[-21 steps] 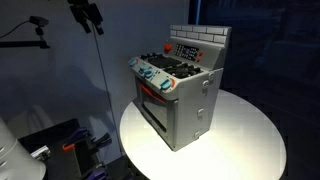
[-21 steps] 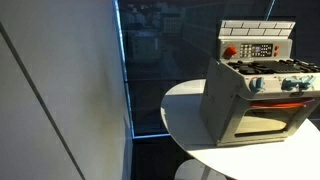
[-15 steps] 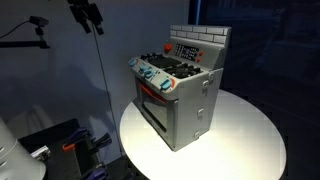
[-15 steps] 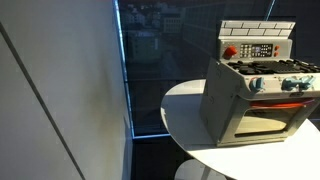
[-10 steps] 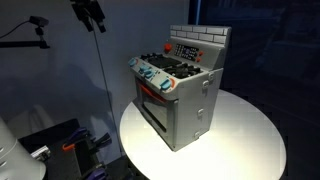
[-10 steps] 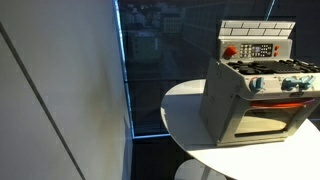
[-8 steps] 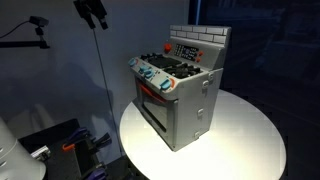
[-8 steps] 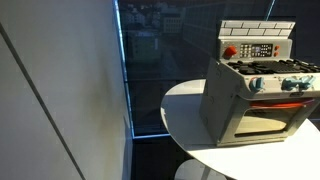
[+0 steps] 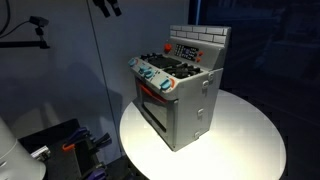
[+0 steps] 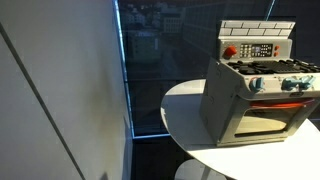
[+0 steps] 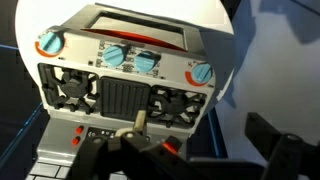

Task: Press the right upper button on the stove

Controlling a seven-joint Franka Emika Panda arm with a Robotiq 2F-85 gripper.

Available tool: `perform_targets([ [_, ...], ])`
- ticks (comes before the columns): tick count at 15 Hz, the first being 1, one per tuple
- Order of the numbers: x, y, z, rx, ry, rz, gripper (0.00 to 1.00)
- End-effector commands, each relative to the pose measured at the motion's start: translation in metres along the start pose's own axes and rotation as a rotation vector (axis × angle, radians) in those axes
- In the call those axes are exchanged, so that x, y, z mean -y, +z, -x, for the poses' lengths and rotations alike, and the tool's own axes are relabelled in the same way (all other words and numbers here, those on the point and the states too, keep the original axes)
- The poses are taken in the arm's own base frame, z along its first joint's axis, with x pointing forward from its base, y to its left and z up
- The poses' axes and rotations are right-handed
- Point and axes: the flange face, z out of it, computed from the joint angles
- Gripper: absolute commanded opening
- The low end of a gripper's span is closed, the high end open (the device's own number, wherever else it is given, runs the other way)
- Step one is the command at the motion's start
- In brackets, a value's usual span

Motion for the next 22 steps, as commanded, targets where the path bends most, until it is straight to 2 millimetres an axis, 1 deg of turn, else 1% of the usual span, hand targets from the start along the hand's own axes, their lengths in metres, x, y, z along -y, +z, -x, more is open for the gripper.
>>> perform_targets([
  [1,-0.028,-0.001,-0.029,-0.018,0.096,0.045,1.00],
  [4,-0.050,0.008,-0.046,-0.044,0.162,0.086,1.00],
  [7,-0.071,0.024,-0.063,-0.067,0.219,0.135,1.00],
  [11,-0.099,0.044,-0.078,-0.069,0.308,0.202,1.00],
  [14,-0.117,0.057,-0.084,-0.044,0.376,0.235,1.00],
  [20,-0.145,0.080,-0.089,0.009,0.470,0.245,1.00],
  [21,-0.148,0.081,-0.090,0.016,0.476,0.242,1.00],
  [22,-0.141,0.083,-0.080,0.004,0.447,0.224,1.00],
])
